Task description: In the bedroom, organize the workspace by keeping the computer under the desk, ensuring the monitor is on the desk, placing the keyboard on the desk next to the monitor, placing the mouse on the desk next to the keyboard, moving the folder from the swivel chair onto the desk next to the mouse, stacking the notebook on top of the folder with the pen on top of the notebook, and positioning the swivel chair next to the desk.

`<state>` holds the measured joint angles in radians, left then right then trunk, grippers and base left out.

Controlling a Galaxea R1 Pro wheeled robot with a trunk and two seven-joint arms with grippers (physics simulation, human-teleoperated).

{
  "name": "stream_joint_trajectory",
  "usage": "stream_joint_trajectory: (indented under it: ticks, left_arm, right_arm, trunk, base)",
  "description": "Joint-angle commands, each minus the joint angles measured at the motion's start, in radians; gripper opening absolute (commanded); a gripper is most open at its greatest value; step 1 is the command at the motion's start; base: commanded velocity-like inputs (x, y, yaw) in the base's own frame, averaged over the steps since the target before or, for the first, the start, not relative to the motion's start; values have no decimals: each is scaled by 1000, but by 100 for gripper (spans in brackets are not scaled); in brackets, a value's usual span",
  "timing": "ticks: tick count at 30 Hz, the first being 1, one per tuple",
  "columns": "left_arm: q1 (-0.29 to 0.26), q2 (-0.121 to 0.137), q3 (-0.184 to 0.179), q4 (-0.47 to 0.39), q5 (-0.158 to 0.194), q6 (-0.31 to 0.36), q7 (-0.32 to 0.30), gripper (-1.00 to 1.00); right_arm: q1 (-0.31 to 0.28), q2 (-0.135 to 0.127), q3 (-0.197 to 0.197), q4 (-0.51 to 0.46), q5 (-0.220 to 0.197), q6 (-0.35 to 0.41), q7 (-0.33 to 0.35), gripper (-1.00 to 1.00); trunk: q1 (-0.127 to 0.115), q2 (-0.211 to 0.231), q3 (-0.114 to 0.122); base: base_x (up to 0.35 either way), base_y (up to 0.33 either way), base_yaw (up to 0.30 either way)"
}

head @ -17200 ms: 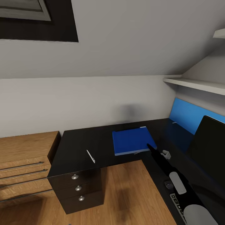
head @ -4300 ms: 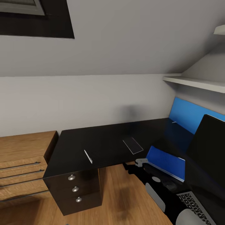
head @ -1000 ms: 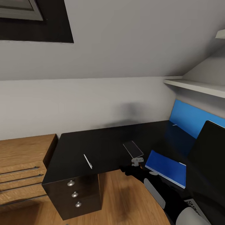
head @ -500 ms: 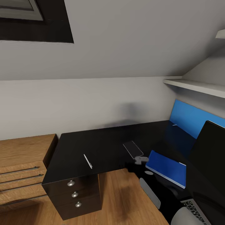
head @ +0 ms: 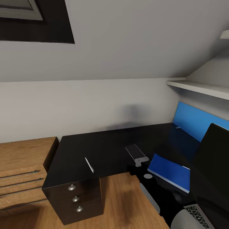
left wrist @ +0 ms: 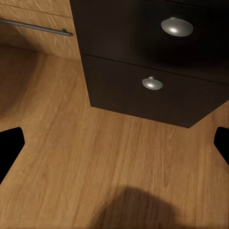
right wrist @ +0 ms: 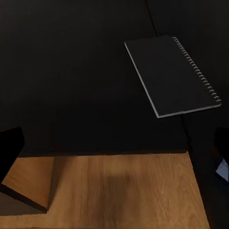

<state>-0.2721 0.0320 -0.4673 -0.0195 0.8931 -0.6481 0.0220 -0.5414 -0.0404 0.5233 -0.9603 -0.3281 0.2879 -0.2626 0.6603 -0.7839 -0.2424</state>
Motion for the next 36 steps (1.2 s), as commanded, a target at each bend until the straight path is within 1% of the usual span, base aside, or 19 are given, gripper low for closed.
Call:
stream_joint_trajectory:
  ticks: [1, 3, 4, 7, 9, 10, 12, 17, 18, 19, 21, 22, 23, 25, 26, 28, 29, 31, 36]
  left_arm:
    - [0, 0, -9, 0, 6, -2, 2, 100]
    - [1, 0, -9, 0, 6, -2, 2, 100]
    - [1, 0, -9, 0, 6, -2, 1, 100]
    - [2, 0, -10, 0, 6, -2, 1, 100]
    - [2, 0, -10, 0, 6, -1, 2, 100]
    - [2, 0, -10, 0, 6, -1, 2, 100]
    - [4, 0, -10, 0, 6, -1, 1, 100]
    - [12, 0, -10, 0, 5, -4, -1, 100]
    - [32, 0, -10, 0, 3, -8, -8, 100]
    - [39, 0, -10, 0, 3, -9, -12, 100]
    - [58, 0, -10, 0, 2, -12, -34, 100]
    - [71, 0, -10, 0, 1, -18, -56, 100]
    - [85, 0, -10, 0, 1, -33, -85, 100]
    - [97, 0, -10, 0, 1, -55, -114, 100]
    - [109, 0, -10, 0, 1, -82, -141, 100]
    - [121, 0, -10, 0, 1, -112, -163, 100]
    - [129, 0, -11, 0, 0, -139, -178, 100]
    - [138, -1, -12, 0, 0, -169, -196, 100]
    - [143, -2, -13, -1, -4, -185, -204, 100]
  right_arm:
    - [-1, -1, 5, 1, 6, 3, 6, 100]
    - [-1, -1, 5, 10, 29, 3, 36, 100]
    - [-2, -1, 3, 24, 46, 2, 65, 100]
    - [-2, -4, -2, 63, 65, -10, 115, 100]
    - [-2, -4, -2, 72, 69, -31, 125, 100]
    - [-2, -4, 1, 80, 73, -73, 133, 100]
    - [-2, -4, 2, 83, 74, -102, 138, 100]
    - [-2, -5, 2, 88, 73, -124, 141, 100]
    - [-2, -7, 0, 89, 72, -128, 141, 100]
    - [-2, -8, -1, 89, 71, -129, 141, 100]
    - [-2, -10, -4, 90, 69, -128, 138, 100]
    - [-2, -10, -9, 90, 69, -127, 136, 100]
    - [-2, -10, -17, 91, 69, -126, 135, 100]
    - [-2, -10, -30, 95, 69, -124, 134, 100]
    - [-2, -10, -45, 102, 69, -121, 133, 100]
    - [-2, -9, -62, 110, 69, -117, 133, 100]
    - [-2, -7, -73, 117, 69, -111, 133, 100]
    - [-2, -7, -87, 123, 69, -91, 132, 100]
    - [-2, -9, -96, 125, 68, -63, 132, 100]
  trunk:
    - [0, -1, -1]
    - [0, -1, -1]
    - [0, -1, -1]
    - [0, -1, -1]
    - [0, -1, -1]
    - [0, -1, -1]
    - [0, -1, -1]
    - [0, -1, -1]
    - [0, -1, -1]
    - [0, -1, -1]
    - [0, -1, -1]
    - [0, -1, -1]
    - [0, -1, -1]
    - [0, -1, -1]
    - [0, -1, -1]
    - [0, -1, -1]
    - [0, -1, -1]
    - [0, -1, -1]
    - [0, -1, -1]
  base:
    - [201, 0, 0]
    - [238, 0, 0]
    - [280, 0, 0]
    - [271, 0, 0]
    - [164, 0, 0]
    - [74, 0, 0]
    - [49, 0, 0]
    - [21, 0, 0]
    - [6, 0, 0]
    - [5, 0, 0]
    - [3, 0, 0]
    - [2, 0, 0]
    - [1, 0, 0]
    - [0, 0, 0]
    - [0, 0, 0]
    - [0, 0, 0]
    - [0, 0, 0]
    - [0, 0, 0]
    - [0, 0, 0]
